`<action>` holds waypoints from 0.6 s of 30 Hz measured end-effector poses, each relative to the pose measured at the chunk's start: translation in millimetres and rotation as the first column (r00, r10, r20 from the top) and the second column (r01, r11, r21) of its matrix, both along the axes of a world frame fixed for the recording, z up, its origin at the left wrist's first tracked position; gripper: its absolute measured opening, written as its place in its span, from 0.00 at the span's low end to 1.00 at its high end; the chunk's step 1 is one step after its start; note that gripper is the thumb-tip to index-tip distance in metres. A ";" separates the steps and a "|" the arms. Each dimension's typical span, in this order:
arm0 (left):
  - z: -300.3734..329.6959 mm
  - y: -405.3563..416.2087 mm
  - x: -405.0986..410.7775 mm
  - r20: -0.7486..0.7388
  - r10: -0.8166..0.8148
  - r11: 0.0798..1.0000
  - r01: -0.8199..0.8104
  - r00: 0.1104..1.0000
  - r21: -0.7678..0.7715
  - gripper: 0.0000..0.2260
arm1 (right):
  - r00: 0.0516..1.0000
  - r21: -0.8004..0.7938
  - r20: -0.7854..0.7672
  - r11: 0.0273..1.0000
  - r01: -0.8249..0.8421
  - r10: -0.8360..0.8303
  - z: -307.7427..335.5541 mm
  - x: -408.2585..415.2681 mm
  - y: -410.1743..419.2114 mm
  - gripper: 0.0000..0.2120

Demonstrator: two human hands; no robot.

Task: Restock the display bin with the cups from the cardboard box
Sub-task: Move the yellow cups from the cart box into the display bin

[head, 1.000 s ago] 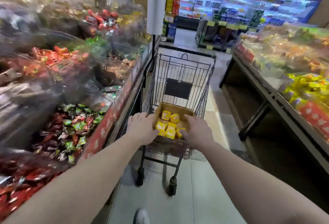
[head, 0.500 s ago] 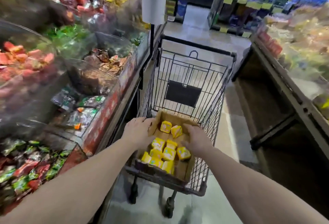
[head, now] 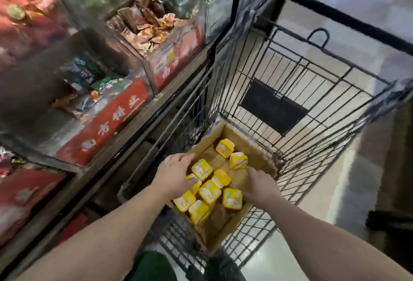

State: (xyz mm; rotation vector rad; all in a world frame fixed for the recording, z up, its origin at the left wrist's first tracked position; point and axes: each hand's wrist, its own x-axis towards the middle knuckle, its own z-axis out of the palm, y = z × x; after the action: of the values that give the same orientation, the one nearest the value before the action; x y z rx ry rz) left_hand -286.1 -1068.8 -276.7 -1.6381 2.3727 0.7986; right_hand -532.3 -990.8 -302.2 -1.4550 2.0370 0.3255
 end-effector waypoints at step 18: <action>-159.3 60.8 -41.2 -0.091 0.314 0.944 -0.300 0.945 0.134 0.33 | 0.956 0.286 -0.058 0.922 -0.259 0.287 -190.7 0.4 -4.8 0.33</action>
State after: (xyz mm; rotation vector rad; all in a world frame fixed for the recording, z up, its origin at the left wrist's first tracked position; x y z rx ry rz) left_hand -327.3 -1008.0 -436.0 -1.9899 2.1148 1.0880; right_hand -531.9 -995.6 -492.9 -1.5692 1.7728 0.7803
